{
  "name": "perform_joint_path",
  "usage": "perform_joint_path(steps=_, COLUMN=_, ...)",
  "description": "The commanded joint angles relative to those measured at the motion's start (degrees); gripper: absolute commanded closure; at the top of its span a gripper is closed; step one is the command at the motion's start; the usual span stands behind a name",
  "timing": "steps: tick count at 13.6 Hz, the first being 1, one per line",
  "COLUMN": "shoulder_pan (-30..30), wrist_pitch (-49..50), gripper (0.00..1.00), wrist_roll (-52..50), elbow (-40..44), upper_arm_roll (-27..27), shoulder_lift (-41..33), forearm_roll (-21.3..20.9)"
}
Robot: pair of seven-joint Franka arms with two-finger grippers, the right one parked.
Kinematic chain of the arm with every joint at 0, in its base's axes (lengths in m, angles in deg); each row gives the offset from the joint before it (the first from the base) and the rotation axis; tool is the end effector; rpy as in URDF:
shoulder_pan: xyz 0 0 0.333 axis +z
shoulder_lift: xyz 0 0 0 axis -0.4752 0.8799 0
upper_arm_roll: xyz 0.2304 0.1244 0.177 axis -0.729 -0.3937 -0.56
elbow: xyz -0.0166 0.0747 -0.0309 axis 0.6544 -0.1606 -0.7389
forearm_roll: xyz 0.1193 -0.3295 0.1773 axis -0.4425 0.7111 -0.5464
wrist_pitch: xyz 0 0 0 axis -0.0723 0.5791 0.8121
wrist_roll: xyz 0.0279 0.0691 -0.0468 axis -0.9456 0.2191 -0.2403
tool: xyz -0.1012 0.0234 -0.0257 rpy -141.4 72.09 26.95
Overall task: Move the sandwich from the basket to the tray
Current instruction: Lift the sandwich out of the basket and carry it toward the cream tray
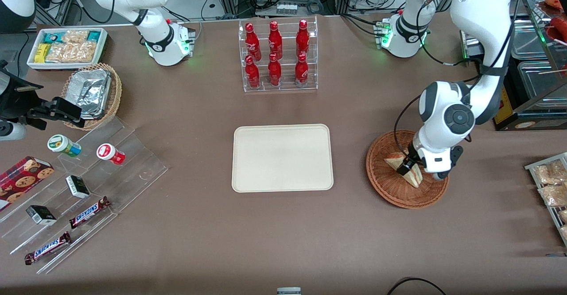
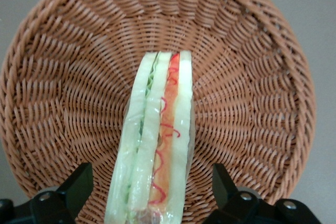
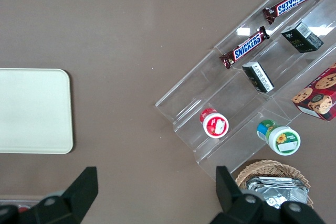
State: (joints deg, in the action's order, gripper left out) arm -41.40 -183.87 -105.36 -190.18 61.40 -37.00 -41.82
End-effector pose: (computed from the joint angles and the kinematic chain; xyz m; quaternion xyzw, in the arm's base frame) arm 0.5679 -0.1139 0.2585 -0.9103 -0.4138 0.0040 0.0060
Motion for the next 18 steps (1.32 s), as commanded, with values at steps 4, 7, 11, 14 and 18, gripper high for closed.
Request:
perform_joint_path(steps=4, shoulder_pan=-1.21, wrist_pitch=-1.71, gripper=1.00, wrist_roll=-1.10, elbow=0.16, upper_arm_roll=-0.58, shoulder_lift=1.01, forearm_roll=0.29)
perform_joint_path(steps=7, shoulder_pan=-1.30, wrist_pitch=0.48, gripper=1.00, wrist_roll=-0.40, elbow=1.30, upper_arm_roll=-0.58, shoulder_lift=0.48, forearm_roll=-0.85)
perform_joint_path(steps=11, shoulder_pan=-1.38, wrist_pitch=20.12, gripper=1.00, wrist_roll=4.42, elbow=9.45, upper_arm_roll=0.03, shoulder_lift=-3.29, forearm_roll=-3.93)
perform_joint_path(steps=14, shoulder_pan=-1.73, wrist_pitch=35.69, gripper=1.00, wrist_roll=4.79, elbow=21.83, upper_arm_roll=5.90, shoulder_lift=-2.78, forearm_roll=-4.02)
perform_joint_path(steps=18, shoulder_pan=-3.49, wrist_pitch=37.15, gripper=1.00, wrist_roll=2.85, elbow=28.11, upper_arm_roll=15.49, shoulder_lift=-0.58, forearm_roll=-3.93)
